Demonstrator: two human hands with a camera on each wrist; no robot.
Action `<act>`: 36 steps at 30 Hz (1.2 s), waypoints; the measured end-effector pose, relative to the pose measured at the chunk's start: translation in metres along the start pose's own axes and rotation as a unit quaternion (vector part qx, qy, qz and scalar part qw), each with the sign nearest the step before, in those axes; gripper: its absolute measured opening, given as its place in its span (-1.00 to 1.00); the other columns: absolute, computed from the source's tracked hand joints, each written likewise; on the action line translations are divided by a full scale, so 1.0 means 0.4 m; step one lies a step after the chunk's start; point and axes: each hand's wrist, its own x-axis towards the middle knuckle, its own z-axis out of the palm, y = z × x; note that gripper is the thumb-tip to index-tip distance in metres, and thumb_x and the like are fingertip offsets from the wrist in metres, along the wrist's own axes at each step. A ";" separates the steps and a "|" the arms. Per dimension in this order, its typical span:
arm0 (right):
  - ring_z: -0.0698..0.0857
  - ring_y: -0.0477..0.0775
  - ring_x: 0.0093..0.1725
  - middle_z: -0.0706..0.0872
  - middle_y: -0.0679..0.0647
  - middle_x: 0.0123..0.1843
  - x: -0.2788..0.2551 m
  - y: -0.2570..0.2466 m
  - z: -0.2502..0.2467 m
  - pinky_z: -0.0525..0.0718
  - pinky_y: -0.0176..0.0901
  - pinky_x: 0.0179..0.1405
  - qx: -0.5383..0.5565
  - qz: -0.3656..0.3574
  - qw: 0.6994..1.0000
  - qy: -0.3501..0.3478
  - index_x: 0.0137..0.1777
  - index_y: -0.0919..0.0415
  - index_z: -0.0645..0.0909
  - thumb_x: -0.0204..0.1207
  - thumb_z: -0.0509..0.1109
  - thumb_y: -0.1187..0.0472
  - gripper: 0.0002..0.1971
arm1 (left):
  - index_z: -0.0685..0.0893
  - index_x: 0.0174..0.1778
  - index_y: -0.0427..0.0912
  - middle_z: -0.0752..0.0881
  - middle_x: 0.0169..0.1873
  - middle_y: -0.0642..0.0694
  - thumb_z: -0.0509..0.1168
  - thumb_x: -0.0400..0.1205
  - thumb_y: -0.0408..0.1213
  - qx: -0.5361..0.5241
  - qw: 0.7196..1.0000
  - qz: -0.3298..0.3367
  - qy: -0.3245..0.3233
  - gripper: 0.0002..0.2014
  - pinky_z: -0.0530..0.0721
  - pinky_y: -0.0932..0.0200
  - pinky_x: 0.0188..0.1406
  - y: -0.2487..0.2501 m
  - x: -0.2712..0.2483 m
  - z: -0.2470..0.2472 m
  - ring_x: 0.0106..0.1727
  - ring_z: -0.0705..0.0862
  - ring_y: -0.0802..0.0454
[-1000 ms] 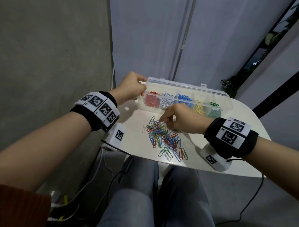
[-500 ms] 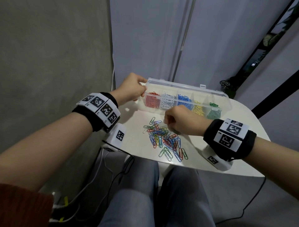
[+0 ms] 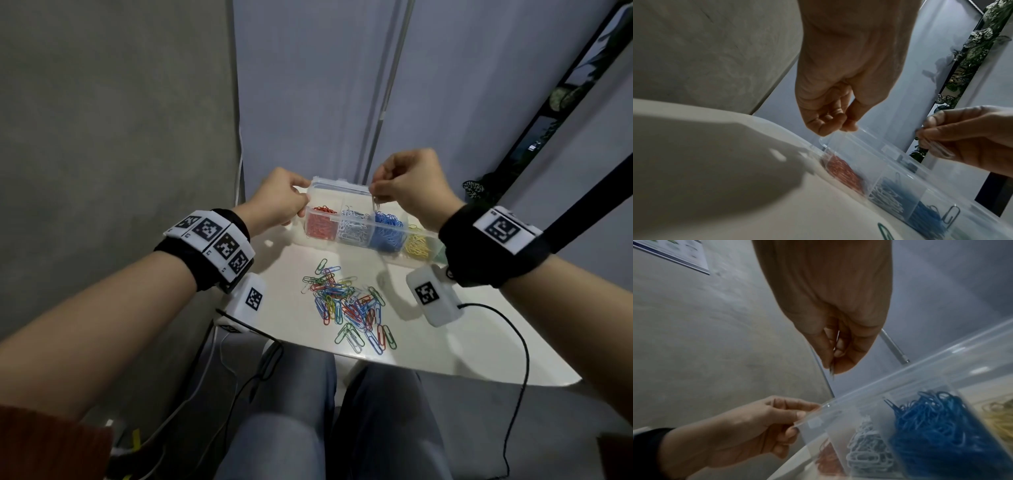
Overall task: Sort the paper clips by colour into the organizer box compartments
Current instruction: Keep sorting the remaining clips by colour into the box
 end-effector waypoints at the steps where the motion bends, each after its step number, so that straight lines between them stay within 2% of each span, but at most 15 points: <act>1: 0.70 -0.01 -0.52 0.67 0.17 -0.44 0.012 0.005 0.004 0.79 -0.09 -0.26 0.007 0.009 1.000 0.008 -0.34 0.35 0.60 0.37 0.49 0.59 -0.80 | 0.55 0.45 -0.28 0.60 -0.49 -0.11 0.23 0.68 -0.45 0.002 1.000 0.001 -0.001 -0.62 0.45 0.20 -0.51 0.000 -0.001 0.000 -0.51 0.45 0.06; 6: 0.71 0.09 -0.42 0.67 0.19 -0.38 0.026 0.029 0.007 0.82 0.00 -0.17 -0.003 0.038 0.999 0.012 -0.31 0.35 0.62 0.40 0.51 0.52 -0.84 | 0.56 0.43 -0.28 0.61 -0.49 -0.12 0.23 0.68 -0.45 0.007 1.000 0.002 -0.003 -0.63 0.47 0.17 -0.48 0.002 0.000 -0.001 -0.49 0.45 0.02; 8: 0.69 0.07 -0.41 0.67 0.17 -0.37 0.006 0.024 -0.009 0.81 -0.10 -0.27 -0.022 0.022 0.999 0.009 -0.26 0.35 0.65 0.41 0.51 0.51 -0.87 | 0.56 0.43 -0.28 0.61 -0.49 -0.12 0.23 0.68 -0.45 0.007 1.000 0.003 -0.006 -0.63 0.47 0.17 -0.47 0.001 0.001 -0.001 -0.49 0.45 0.02; 10: 0.63 -0.03 -0.46 0.65 0.07 -0.42 -0.027 0.020 -0.028 0.72 -0.20 -0.42 -0.076 -0.011 0.995 -0.058 -0.19 0.34 0.71 0.42 0.50 0.50 -0.91 | 0.55 0.44 -0.29 0.61 -0.49 -0.12 0.23 0.68 -0.45 0.005 1.000 0.003 -0.006 -0.63 0.47 0.18 -0.48 -0.001 0.002 -0.001 -0.50 0.45 0.04; 12: 0.55 -0.13 -0.53 0.63 -0.09 -0.51 -0.067 0.027 -0.043 0.62 -0.25 -0.49 -0.166 -0.056 0.969 -0.173 -0.18 0.29 0.78 0.40 0.46 0.53 -0.85 | 0.56 0.43 -0.29 0.60 -0.50 -0.12 0.23 0.68 -0.46 0.002 1.000 0.005 -0.007 -0.63 0.46 0.18 -0.48 -0.002 0.002 -0.003 -0.52 0.44 0.06; 14: 0.54 -0.20 -0.52 0.69 -0.11 -0.45 -0.106 0.046 -0.043 0.59 -0.29 -0.42 -0.269 -0.090 0.922 -0.264 -0.18 0.20 0.81 0.37 0.49 0.49 -0.82 | 0.57 0.42 -0.30 0.59 -0.51 -0.12 0.22 0.68 -0.47 -0.004 1.000 0.008 -0.008 -0.64 0.44 0.18 -0.49 -0.002 0.000 -0.003 -0.54 0.43 0.07; 16: 0.59 -0.21 -0.40 0.75 -0.06 -0.28 -0.134 0.079 -0.038 0.56 -0.32 -0.31 -0.335 -0.110 0.883 -0.308 -0.08 0.11 0.82 0.38 0.53 0.39 -0.81 | 0.58 0.40 -0.30 0.59 -0.51 -0.14 0.22 0.68 -0.48 -0.009 1.000 0.009 -0.009 -0.65 0.43 0.17 -0.48 -0.003 0.000 -0.002 -0.53 0.42 0.04; 18: 0.59 -0.23 -0.33 0.73 -0.06 -0.17 -0.148 0.110 -0.030 0.50 -0.36 -0.27 -0.367 -0.121 0.866 -0.318 0.02 0.08 0.80 0.40 0.51 0.35 -0.77 | 0.58 0.41 -0.30 0.59 -0.51 -0.13 0.22 0.67 -0.47 -0.010 1.000 0.008 -0.007 -0.64 0.44 0.17 -0.48 -0.003 0.000 -0.001 -0.53 0.42 0.04; 21: 0.57 -0.24 -0.30 0.67 -0.09 -0.21 -0.145 0.133 -0.023 0.49 -0.25 -0.21 -0.374 -0.116 0.870 -0.301 -0.10 0.15 0.79 0.40 0.49 0.36 -0.86 | 0.57 0.42 -0.29 0.59 -0.52 -0.12 0.23 0.67 -0.47 -0.012 1.000 0.004 -0.007 -0.63 0.44 0.18 -0.49 -0.004 0.002 -0.001 -0.54 0.42 0.04; 24: 0.60 -0.01 -0.24 0.66 0.01 -0.18 -0.145 0.131 -0.016 0.56 -0.13 -0.18 -0.387 -0.106 0.864 -0.303 -0.22 0.24 0.70 0.44 0.42 0.39 -0.93 | 0.57 0.42 -0.29 0.59 -0.51 -0.13 0.23 0.67 -0.47 -0.013 1.000 0.001 -0.006 -0.63 0.43 0.17 -0.48 -0.004 0.001 -0.001 -0.52 0.42 0.02; 26: 0.63 0.03 -0.24 0.69 0.03 -0.21 -0.148 0.129 -0.010 0.61 -0.09 -0.17 -0.384 -0.108 0.868 -0.295 -0.25 0.23 0.66 0.47 0.41 0.37 -0.91 | 0.56 0.43 -0.29 0.59 -0.51 -0.12 0.23 0.67 -0.47 -0.013 1.000 0.002 -0.005 -0.62 0.43 0.17 -0.49 -0.003 0.000 0.000 -0.52 0.42 0.04; 29: 0.61 -0.15 -0.32 0.67 -0.13 -0.30 -0.146 0.122 0.005 0.58 -0.25 -0.25 -0.317 -0.101 0.898 -0.288 -0.25 0.03 0.63 0.47 0.49 0.34 -0.80 | 0.54 0.45 -0.31 0.59 -0.51 -0.13 0.22 0.68 -0.47 -0.011 1.000 0.002 -0.007 -0.61 0.45 0.17 -0.50 -0.001 -0.003 -0.002 -0.52 0.43 0.05; 31: 0.58 -0.21 -0.35 0.68 -0.11 -0.29 -0.143 0.111 0.020 0.53 -0.40 -0.30 -0.283 -0.102 0.909 -0.288 -0.11 -0.02 0.68 0.50 0.48 0.33 -0.82 | 0.53 0.46 -0.32 0.59 -0.50 -0.13 0.22 0.68 -0.47 -0.010 1.000 0.003 -0.009 -0.60 0.46 0.16 -0.48 0.000 -0.002 -0.003 -0.51 0.44 0.05; 34: 0.61 -0.36 -0.39 0.67 -0.12 -0.29 -0.140 0.098 0.046 0.51 -0.49 -0.37 -0.273 -0.095 0.905 -0.311 0.12 0.07 0.74 0.54 0.41 0.38 -0.75 | 0.52 0.46 -0.32 0.59 -0.50 -0.13 0.23 0.68 -0.47 -0.012 1.000 0.001 -0.008 -0.60 0.44 0.17 -0.49 -0.002 0.000 -0.001 -0.51 0.43 0.05; 36: 0.61 -0.47 -0.39 0.66 -0.12 -0.27 -0.138 0.096 0.058 0.51 -0.55 -0.38 -0.281 -0.083 0.899 -0.325 0.13 0.16 0.74 0.54 0.41 0.40 -0.76 | 0.51 0.47 -0.32 0.59 -0.51 -0.13 0.23 0.68 -0.47 -0.016 1.000 -0.002 -0.007 -0.60 0.43 0.17 -0.49 -0.004 0.001 0.000 -0.52 0.43 0.05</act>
